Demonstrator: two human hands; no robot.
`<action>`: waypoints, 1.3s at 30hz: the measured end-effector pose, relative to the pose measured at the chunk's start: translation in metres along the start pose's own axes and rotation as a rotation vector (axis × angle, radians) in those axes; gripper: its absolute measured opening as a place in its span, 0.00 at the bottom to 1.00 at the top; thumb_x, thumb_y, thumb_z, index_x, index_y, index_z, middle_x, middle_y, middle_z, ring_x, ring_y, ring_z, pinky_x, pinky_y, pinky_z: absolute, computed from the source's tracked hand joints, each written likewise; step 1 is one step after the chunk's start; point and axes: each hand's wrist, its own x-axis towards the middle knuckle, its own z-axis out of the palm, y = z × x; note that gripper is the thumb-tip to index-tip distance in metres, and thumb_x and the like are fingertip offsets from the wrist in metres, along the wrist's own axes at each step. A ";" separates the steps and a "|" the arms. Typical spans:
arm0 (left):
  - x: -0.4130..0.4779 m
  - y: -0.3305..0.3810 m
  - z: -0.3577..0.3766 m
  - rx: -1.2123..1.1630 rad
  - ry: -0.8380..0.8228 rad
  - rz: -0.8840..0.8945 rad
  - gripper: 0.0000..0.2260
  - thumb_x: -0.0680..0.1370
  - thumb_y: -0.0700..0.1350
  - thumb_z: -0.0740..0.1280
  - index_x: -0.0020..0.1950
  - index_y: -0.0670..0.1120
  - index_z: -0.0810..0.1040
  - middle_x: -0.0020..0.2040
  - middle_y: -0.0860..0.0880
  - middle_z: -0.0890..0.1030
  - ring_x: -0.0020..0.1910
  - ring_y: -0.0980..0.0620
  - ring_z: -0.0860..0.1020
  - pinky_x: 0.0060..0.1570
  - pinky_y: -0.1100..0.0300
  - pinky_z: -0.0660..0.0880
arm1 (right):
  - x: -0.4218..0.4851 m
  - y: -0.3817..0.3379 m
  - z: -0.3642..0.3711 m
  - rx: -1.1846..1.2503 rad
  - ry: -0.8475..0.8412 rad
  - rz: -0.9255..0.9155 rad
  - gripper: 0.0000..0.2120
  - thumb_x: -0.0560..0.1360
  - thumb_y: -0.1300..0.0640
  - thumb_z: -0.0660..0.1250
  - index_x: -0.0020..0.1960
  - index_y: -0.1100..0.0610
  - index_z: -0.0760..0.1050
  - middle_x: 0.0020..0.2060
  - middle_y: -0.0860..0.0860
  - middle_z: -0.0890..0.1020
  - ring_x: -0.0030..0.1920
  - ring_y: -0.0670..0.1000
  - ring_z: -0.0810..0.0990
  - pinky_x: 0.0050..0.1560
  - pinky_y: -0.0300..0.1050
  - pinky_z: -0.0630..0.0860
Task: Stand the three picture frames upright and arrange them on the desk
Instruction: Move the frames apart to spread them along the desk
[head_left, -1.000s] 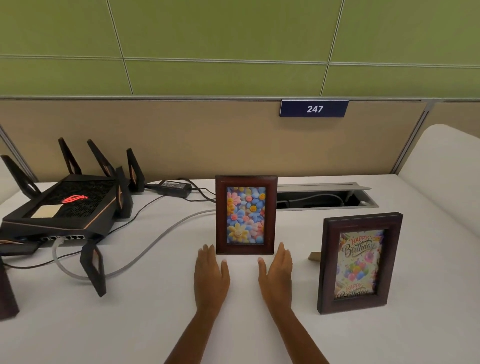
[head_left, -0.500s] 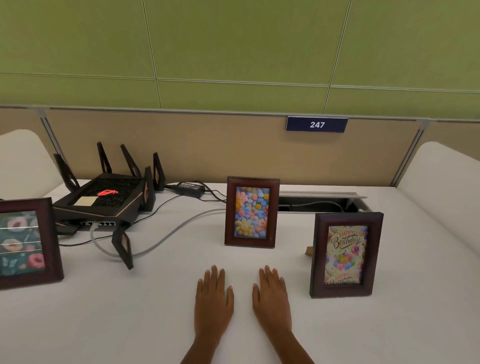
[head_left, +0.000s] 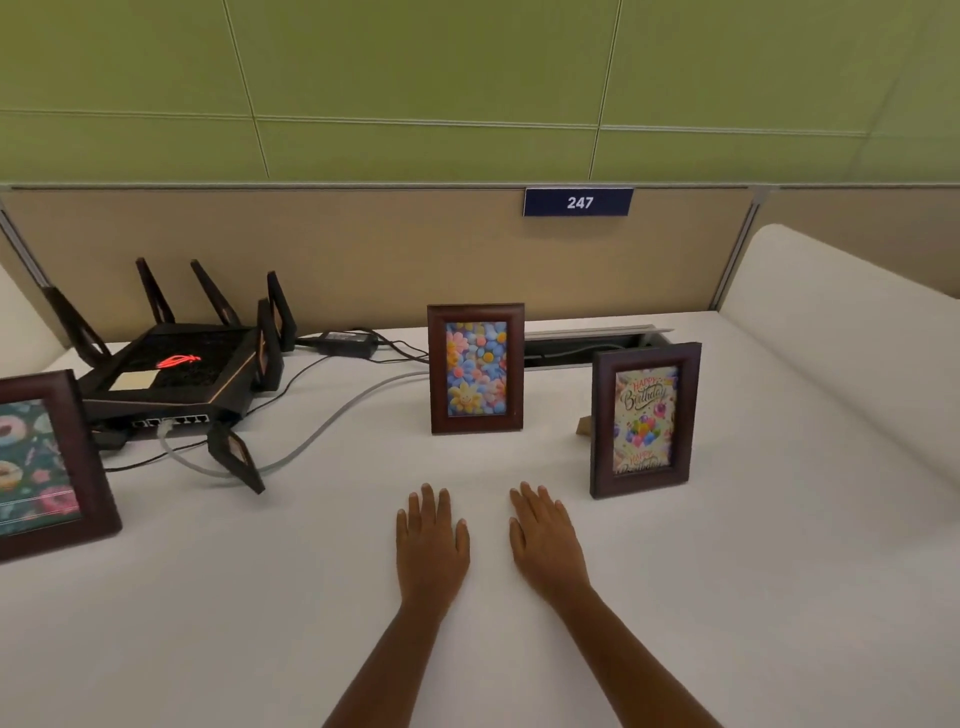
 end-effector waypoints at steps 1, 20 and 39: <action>-0.001 0.001 -0.001 -0.007 -0.006 -0.002 0.23 0.80 0.50 0.47 0.74 0.45 0.48 0.77 0.43 0.51 0.75 0.45 0.50 0.74 0.51 0.47 | -0.002 0.002 -0.001 0.003 -0.003 -0.003 0.22 0.80 0.53 0.47 0.73 0.54 0.52 0.75 0.51 0.55 0.76 0.51 0.49 0.75 0.46 0.44; 0.028 0.161 -0.001 -0.770 -0.021 0.001 0.20 0.79 0.45 0.56 0.71 0.43 0.59 0.73 0.43 0.64 0.71 0.45 0.64 0.68 0.54 0.63 | -0.005 0.139 -0.125 0.405 0.579 -0.034 0.12 0.74 0.69 0.60 0.57 0.66 0.73 0.53 0.63 0.78 0.57 0.58 0.77 0.52 0.39 0.73; 0.049 0.197 0.016 -0.973 -0.043 -0.146 0.20 0.76 0.43 0.63 0.67 0.42 0.65 0.65 0.41 0.73 0.63 0.45 0.72 0.60 0.53 0.72 | 0.086 0.213 -0.150 1.160 -0.522 0.206 0.11 0.74 0.66 0.56 0.54 0.60 0.73 0.53 0.56 0.78 0.51 0.53 0.78 0.47 0.43 0.77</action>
